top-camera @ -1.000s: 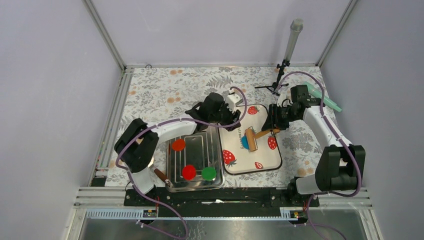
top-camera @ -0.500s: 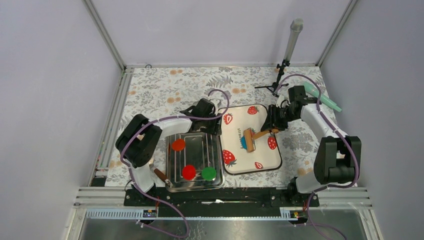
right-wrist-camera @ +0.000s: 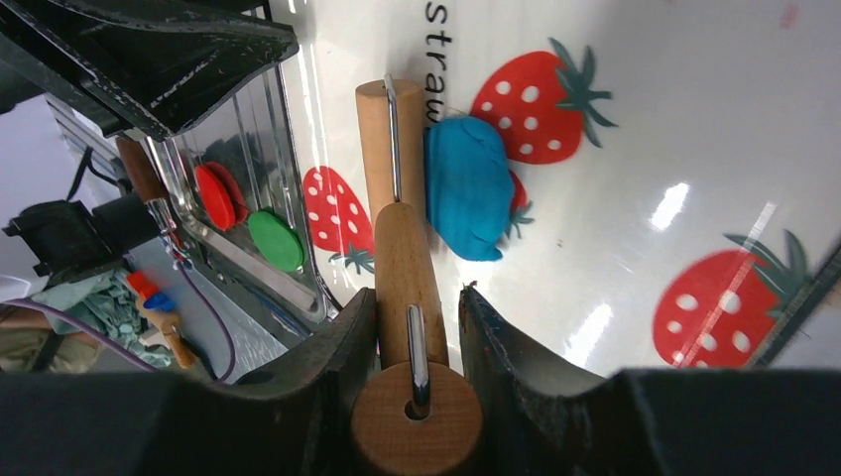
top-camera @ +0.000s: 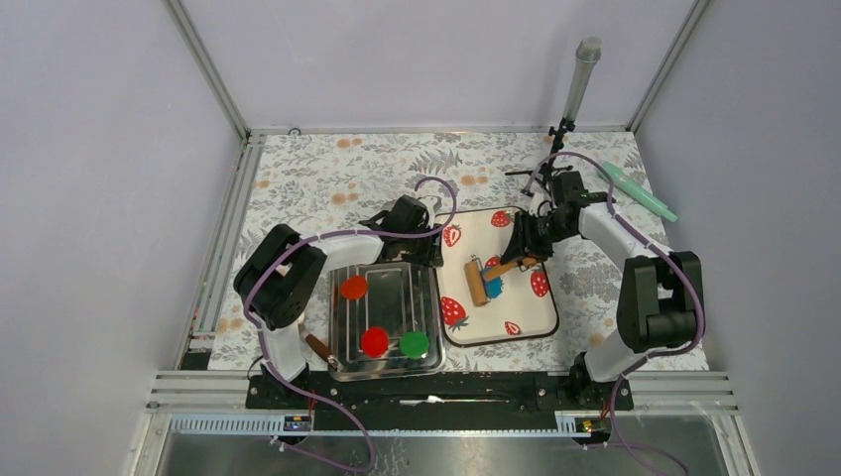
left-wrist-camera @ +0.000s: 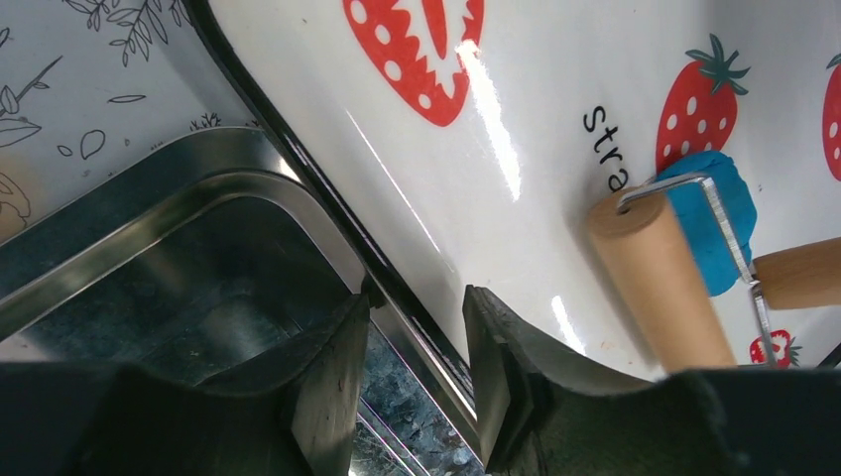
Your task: Roll out the dumpling wrappers from the dough
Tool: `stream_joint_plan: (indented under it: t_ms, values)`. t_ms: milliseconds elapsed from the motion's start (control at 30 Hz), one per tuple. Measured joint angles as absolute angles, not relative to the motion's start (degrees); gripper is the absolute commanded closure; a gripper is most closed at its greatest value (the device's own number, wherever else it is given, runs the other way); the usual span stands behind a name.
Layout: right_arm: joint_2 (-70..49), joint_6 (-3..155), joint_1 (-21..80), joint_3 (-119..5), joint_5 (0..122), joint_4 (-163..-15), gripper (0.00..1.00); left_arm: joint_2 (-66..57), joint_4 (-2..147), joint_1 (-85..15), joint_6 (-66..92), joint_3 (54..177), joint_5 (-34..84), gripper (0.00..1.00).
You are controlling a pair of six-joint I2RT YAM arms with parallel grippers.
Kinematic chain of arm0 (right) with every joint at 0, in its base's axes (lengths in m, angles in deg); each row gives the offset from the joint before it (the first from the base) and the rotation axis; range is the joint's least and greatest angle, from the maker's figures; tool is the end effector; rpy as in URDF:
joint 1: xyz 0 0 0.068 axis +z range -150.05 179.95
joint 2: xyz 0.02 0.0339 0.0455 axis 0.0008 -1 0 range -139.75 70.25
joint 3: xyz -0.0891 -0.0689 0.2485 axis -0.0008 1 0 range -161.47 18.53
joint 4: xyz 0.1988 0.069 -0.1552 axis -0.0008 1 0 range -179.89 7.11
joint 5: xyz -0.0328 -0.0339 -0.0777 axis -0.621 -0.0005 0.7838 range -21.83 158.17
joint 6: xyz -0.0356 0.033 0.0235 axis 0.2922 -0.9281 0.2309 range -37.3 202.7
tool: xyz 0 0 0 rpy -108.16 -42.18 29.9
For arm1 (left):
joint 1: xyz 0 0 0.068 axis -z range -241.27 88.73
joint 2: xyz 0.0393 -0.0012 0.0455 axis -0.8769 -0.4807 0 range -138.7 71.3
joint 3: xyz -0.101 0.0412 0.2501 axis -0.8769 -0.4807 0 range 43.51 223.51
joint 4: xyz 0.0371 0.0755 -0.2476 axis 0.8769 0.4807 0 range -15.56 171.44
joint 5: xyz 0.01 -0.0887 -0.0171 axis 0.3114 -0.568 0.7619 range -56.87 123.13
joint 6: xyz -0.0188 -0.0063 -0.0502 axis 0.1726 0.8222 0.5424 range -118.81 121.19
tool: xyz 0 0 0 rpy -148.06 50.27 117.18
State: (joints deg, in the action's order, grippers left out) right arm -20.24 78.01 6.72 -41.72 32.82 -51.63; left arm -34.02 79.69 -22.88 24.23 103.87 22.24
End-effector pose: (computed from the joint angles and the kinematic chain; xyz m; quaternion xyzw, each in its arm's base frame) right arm 0.2975 0.0560 0.2100 -0.0736 0.9349 0.3146 0.1471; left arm 0.2899 -0.2382 0.1537 0.1570 0.9234 -0.2497 0.2457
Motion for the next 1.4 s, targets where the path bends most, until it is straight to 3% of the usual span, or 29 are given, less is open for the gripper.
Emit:
stream_joint_plan:
  t_ms: [400,700,1000,1400]
  values:
    - [-23.59,82.18,9.32,-49.26,27.42,-47.45,1.00,-33.76,79.56,-23.12,23.84,103.76,22.26,0.52]
    - [-15.59,86.29,6.08,-54.57,28.73,-42.23,1.00,-30.06,80.09,-25.45,22.09,102.03,19.09,0.43]
    - [-17.60,85.42,6.02,-49.61,31.79,-41.51,1.00,-20.69,62.17,-19.20,7.34,93.47,11.27,0.41]
    - [-21.40,84.26,6.00,-49.65,33.23,-42.08,1.00,-33.30,43.83,-8.56,-6.34,99.46,8.71,0.44]
